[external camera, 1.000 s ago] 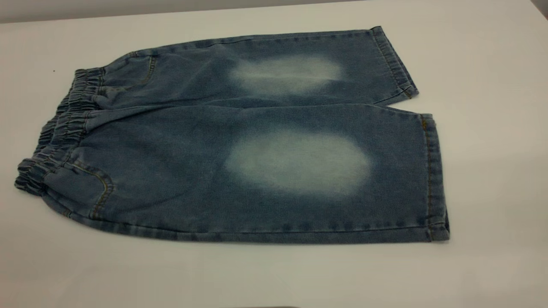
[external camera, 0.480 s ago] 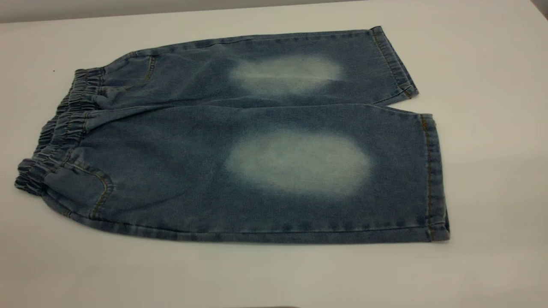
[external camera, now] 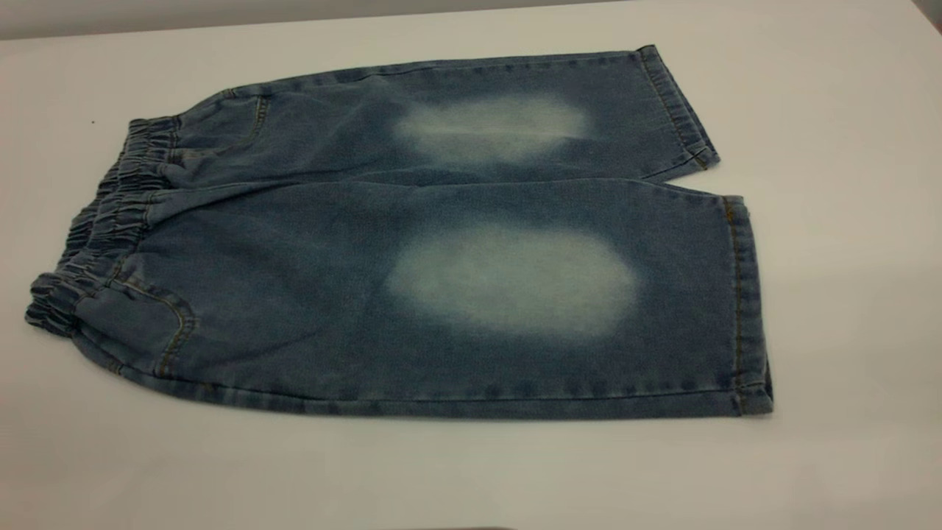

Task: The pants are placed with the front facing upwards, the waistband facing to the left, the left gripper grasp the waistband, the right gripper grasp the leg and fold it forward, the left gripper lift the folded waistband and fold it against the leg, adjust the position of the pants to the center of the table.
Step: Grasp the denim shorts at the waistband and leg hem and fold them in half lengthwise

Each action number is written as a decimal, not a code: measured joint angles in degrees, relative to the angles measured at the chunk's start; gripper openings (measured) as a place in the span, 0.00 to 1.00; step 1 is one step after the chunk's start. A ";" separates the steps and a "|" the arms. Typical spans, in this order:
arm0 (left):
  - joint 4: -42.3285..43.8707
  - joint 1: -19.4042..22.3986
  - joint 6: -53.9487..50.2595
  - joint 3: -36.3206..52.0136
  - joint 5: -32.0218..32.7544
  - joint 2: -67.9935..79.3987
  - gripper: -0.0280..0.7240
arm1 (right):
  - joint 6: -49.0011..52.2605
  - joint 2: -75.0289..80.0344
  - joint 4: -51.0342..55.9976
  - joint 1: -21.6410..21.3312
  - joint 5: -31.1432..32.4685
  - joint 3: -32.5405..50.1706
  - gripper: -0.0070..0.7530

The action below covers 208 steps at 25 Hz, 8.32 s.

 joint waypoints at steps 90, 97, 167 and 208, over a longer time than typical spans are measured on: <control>13.92 -3.02 -33.62 -25.87 -42.90 107.97 0.13 | -50.98 87.60 72.58 0.06 -28.07 6.94 0.71; 12.19 -4.53 -29.97 -25.87 -40.68 106.66 0.13 | -67.67 103.94 91.45 5.51 -25.39 6.89 0.67; 4.37 -5.77 -30.50 -25.82 -39.33 95.67 0.13 | -45.78 111.50 92.78 -3.90 -16.82 -29.12 0.05; 3.56 -3.37 -67.28 -33.79 -67.08 119.59 0.16 | -30.95 135.51 92.99 -3.90 -29.97 -53.25 0.05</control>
